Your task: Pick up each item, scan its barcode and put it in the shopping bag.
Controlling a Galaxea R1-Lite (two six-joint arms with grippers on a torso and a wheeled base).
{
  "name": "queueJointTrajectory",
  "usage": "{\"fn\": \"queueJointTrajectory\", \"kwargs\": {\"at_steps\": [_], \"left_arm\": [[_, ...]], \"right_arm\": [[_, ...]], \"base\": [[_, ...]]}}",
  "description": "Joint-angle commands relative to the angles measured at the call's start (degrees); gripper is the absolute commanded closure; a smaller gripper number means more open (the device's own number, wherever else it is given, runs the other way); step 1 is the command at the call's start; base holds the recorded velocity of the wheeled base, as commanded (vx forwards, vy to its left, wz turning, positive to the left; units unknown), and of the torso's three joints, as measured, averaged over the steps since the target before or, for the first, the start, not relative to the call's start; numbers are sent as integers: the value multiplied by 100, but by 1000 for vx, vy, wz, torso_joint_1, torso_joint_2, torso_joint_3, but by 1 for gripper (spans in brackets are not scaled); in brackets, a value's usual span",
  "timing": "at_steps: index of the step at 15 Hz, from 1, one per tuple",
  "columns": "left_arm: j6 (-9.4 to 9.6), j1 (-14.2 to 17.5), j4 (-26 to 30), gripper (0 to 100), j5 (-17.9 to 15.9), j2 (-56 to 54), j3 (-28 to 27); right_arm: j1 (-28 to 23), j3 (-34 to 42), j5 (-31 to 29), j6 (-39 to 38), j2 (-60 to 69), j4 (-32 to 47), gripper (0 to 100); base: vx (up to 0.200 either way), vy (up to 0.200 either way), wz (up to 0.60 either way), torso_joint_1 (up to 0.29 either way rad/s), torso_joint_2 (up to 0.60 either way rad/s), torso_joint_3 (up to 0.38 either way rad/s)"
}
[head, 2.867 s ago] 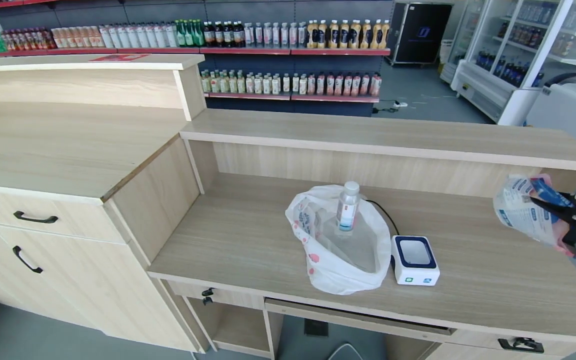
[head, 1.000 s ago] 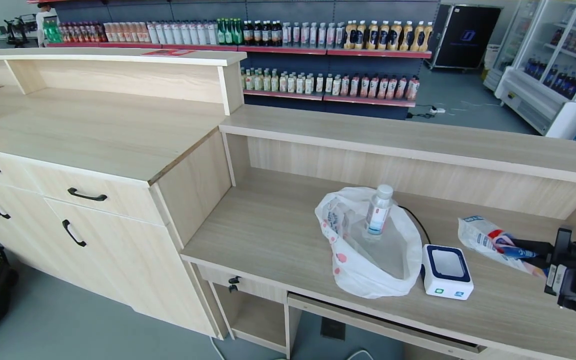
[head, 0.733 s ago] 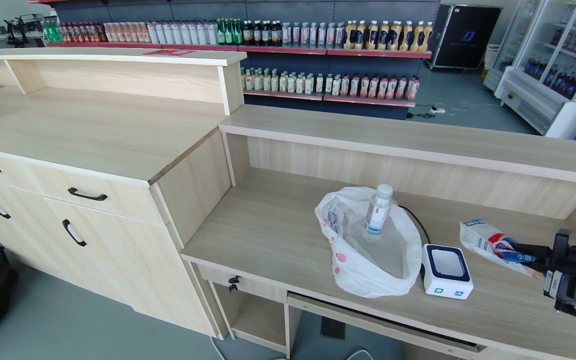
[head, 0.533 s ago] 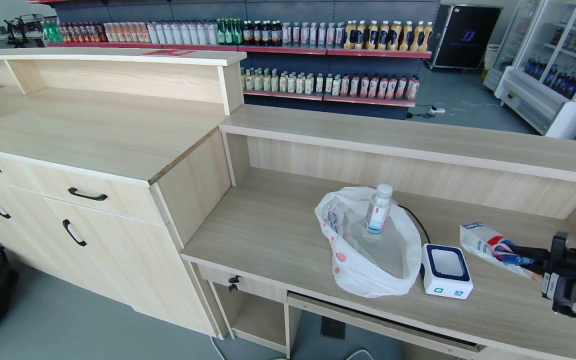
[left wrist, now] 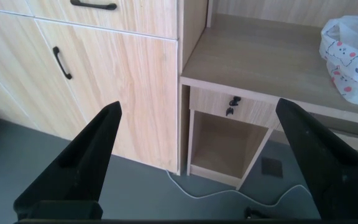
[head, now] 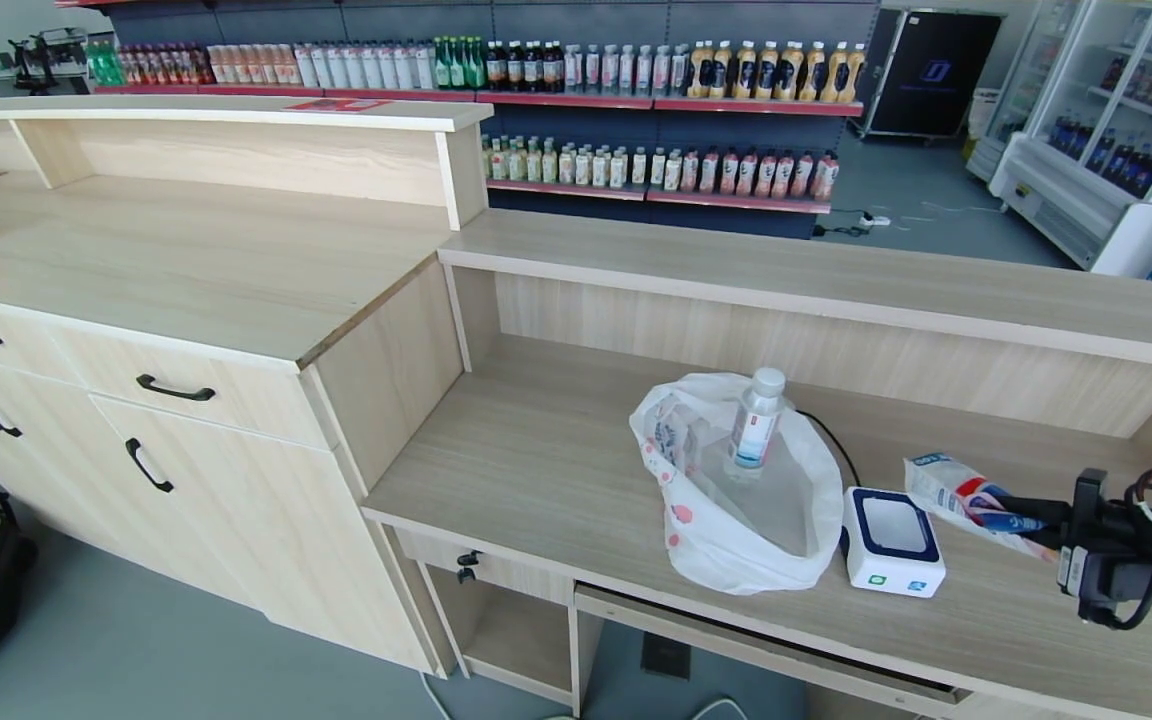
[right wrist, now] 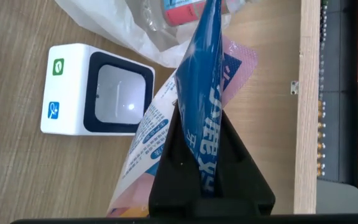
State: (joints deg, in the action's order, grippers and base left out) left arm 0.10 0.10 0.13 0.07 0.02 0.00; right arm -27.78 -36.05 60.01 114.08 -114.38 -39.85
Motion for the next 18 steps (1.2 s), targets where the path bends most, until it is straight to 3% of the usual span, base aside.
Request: {"fn": "queueJointTrajectory", "kwargs": {"at_steps": [1,18], "left_arm": [[-1,-1,-5,0,1,-2,0],[-1,-1,4,0,1,-2,0]], "right_arm": [[45,-139,10,0,-242,-14,100],[695,-702,10,0,-796,-58,100]], "base": [[0,0,0,0,0,0],[0,0,0,0,0,0]]}}
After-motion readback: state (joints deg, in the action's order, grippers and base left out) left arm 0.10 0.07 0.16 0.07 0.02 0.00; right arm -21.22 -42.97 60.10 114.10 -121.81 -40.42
